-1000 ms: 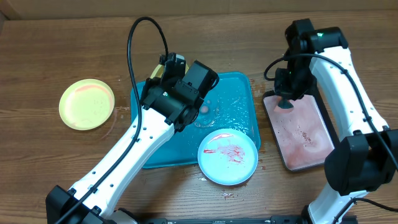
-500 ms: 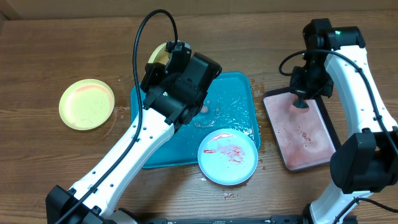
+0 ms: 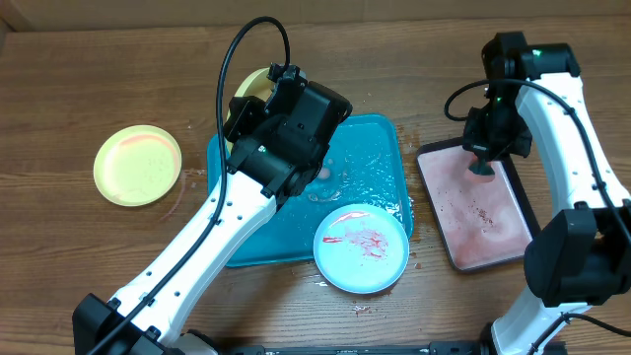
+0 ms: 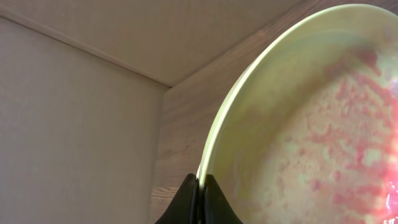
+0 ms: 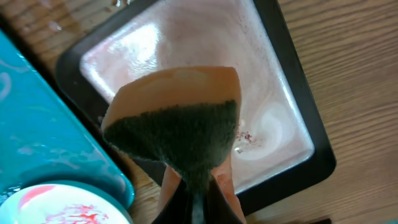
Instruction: Clean dirty plates on tray and stack at the side
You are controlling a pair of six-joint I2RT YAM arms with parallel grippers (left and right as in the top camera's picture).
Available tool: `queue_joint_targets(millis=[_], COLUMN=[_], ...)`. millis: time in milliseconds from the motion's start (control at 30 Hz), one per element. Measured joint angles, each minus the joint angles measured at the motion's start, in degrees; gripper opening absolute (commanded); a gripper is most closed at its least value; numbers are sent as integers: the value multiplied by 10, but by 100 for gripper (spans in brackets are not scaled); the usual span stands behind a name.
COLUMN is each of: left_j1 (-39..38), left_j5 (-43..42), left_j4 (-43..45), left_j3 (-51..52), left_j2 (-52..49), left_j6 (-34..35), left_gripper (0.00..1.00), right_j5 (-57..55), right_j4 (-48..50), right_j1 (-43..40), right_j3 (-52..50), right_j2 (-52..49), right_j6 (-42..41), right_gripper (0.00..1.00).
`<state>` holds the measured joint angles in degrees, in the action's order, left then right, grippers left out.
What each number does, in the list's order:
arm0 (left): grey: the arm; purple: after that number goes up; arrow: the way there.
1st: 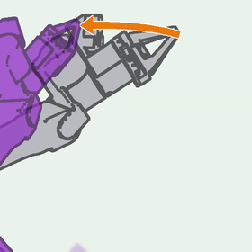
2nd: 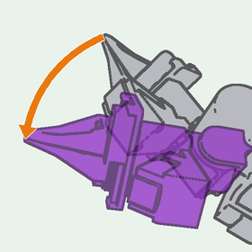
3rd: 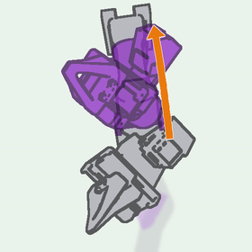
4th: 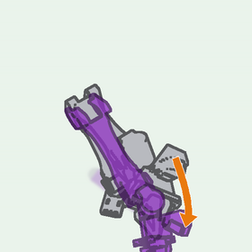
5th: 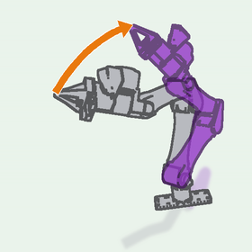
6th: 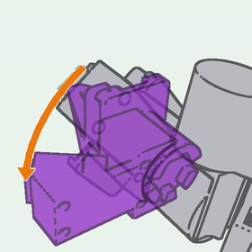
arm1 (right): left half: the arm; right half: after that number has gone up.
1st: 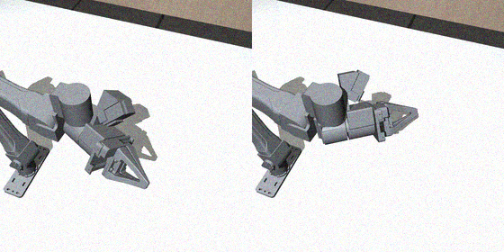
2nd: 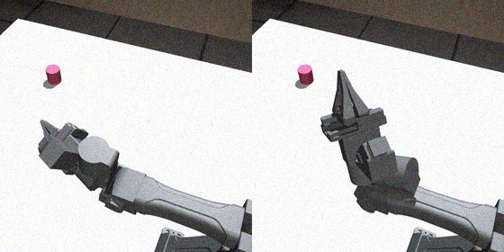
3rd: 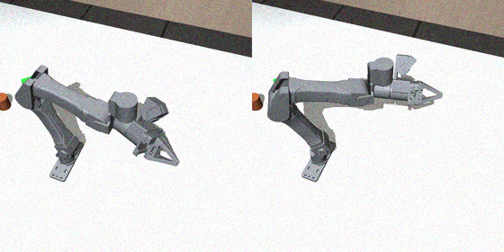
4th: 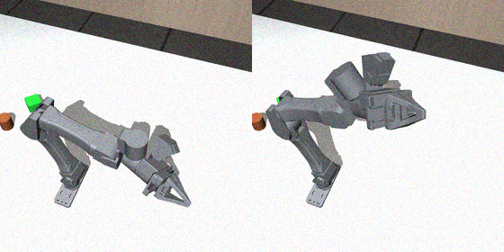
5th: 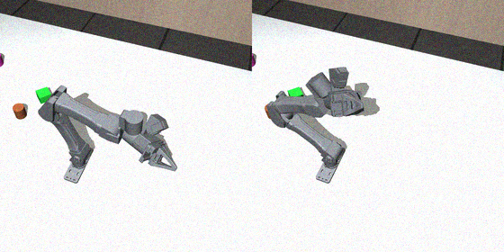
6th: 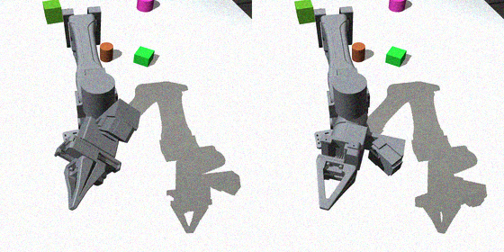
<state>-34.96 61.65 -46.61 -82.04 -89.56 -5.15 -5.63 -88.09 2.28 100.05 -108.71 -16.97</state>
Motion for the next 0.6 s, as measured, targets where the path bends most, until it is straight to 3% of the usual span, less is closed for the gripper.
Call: queue_joint_targets(millis=[267,600], left_j1=[1,1], left_j5=[47,154], left_j4=[60,62], left_j3=[0,0], left_j2=[-11,-76], left_j6=[-38,-71], left_gripper=[4,4], right_j5=[-7,-8], right_j4=[1,3], right_j1=[0,0], right_j3=[-12,-12], right_j2=[0,0], right_j6=[-5,-6], right_gripper=[4,4])
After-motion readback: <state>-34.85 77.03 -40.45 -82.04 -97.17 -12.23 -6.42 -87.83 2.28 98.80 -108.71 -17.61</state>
